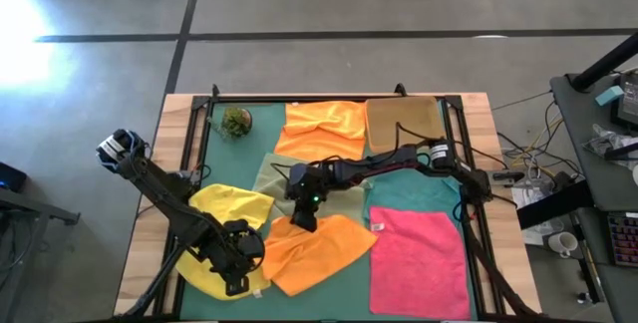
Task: Fold microfiber towels
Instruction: Fold the bottom orange towel
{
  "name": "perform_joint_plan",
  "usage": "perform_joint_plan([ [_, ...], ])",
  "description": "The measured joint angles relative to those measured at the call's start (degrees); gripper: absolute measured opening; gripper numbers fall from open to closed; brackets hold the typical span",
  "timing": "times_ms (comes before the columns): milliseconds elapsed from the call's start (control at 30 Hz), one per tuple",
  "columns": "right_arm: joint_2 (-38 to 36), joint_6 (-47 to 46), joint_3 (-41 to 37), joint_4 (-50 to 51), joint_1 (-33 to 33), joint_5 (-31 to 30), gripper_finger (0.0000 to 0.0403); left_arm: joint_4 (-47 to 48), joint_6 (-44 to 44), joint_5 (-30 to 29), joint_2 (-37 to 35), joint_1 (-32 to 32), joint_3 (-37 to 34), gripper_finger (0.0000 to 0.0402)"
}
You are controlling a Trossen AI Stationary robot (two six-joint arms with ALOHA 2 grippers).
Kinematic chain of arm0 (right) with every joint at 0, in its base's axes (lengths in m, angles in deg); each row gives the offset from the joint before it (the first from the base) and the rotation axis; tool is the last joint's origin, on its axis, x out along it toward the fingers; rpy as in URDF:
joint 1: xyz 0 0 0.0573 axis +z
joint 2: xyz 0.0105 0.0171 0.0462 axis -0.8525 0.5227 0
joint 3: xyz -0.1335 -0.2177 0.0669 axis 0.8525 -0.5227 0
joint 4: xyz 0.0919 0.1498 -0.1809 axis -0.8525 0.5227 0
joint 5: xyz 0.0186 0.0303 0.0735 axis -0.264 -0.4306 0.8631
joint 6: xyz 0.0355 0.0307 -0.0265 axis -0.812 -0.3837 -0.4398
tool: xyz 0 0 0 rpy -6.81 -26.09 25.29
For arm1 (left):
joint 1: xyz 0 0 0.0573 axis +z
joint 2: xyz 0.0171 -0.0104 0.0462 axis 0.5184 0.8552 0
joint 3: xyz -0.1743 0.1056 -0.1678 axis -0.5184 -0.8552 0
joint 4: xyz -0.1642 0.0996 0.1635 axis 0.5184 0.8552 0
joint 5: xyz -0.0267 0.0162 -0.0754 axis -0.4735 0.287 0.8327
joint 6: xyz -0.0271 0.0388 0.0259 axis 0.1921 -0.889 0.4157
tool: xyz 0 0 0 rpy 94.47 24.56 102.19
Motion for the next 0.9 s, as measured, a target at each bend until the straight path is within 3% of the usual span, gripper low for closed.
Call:
perform_joint_plan([
  [133,-0.8,1.2,0.0,1.5,0.0,-0.4,0.0009,-0.2,0.1,0.1,0.0,0.0,0.0,0.0015],
  [300,-1.0,1.7,0.0,2.2,-0.1,-0.5,0.0009,-0.4,0.9,0.1,0.0,0.0,0.0,0.0068],
  [500,-1.1,1.9,0.0,2.1,-0.4,-0.5,0.0008,-0.3,11.4,0.7,0.0,0.1,0.0,0.0128],
  [733,-1.5,2.8,0.0,2.0,-0.6,-0.5,0.0008,-0.8,24.6,1.1,-0.3,-2.7,0.0,0.0136],
  [900,-1.6,3.6,0.0,2.1,-0.6,-0.5,0.0008,-3.8,32.7,-2.9,-0.3,-5.2,0.0,0.0136],
])
